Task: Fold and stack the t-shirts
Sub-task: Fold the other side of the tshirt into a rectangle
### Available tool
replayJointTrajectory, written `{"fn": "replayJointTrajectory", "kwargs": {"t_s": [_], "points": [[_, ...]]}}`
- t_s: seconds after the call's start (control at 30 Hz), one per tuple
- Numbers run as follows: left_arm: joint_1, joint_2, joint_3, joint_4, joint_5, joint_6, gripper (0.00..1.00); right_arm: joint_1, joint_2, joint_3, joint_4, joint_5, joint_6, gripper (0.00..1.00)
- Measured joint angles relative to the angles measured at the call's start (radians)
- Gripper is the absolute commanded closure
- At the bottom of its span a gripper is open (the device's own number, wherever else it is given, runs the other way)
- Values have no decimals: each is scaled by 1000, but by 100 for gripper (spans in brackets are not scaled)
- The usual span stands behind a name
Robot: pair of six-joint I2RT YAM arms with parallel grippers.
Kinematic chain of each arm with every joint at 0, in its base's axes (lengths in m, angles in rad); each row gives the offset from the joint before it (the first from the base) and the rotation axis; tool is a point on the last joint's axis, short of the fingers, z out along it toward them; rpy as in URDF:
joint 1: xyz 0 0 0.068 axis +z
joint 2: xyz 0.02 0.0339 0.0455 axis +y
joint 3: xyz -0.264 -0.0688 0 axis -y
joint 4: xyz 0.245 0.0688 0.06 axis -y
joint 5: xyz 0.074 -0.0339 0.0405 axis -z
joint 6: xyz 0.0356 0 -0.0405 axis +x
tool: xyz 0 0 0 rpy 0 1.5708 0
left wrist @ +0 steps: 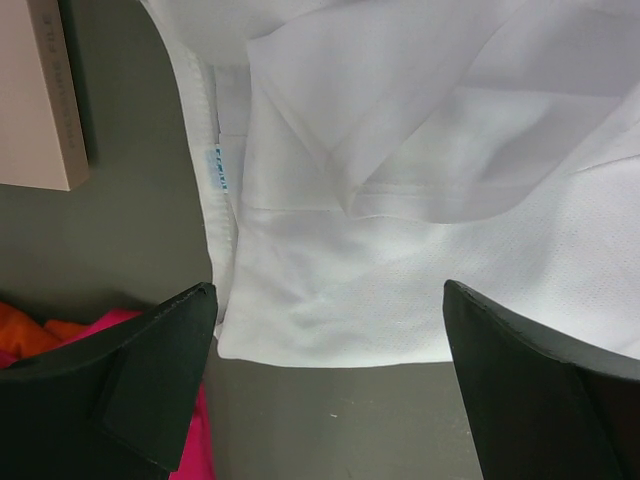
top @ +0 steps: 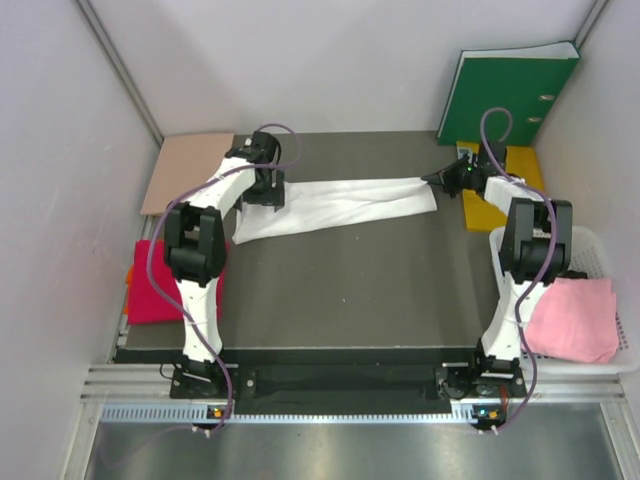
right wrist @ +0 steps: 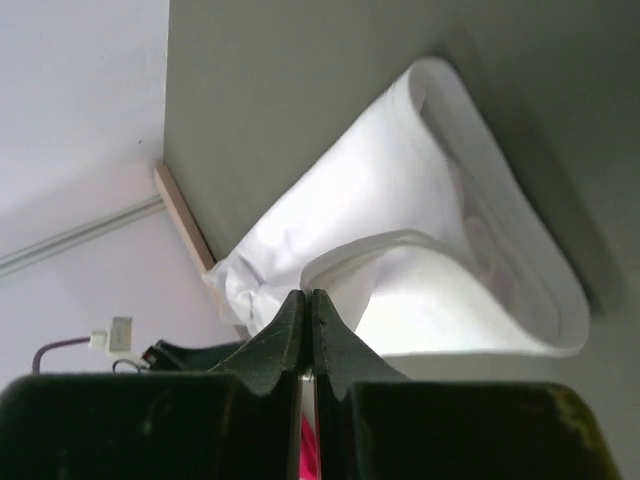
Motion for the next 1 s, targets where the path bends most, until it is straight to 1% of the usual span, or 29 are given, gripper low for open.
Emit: {"fn": "replayJointTrajectory", "kwargs": {"t_s": [0.27, 0.5, 0.63, 0.77, 0.87, 1.0], "points": [[-7, 1, 0, 0, 0, 0, 1, 0, -208, -86, -118, -51, -49, 100], [-10, 4, 2, 0, 0, -1, 1, 0, -298, -107, -324, -58, -188, 100], [-10, 8, 21, -1, 0, -1, 1, 0, -306, -157, -408, -32, -256, 100], [-10, 27, 45, -2, -2, -2, 1, -1, -295, -188, -438, 0, -278, 100], [-10, 39, 56, -5, -5, -2, 1, -1, -248, -168, -432, 18, -282, 100], [-10, 46, 69, -10, -16, 0, 1, -2, -152, -84, -424, 44, -280, 100]]}}
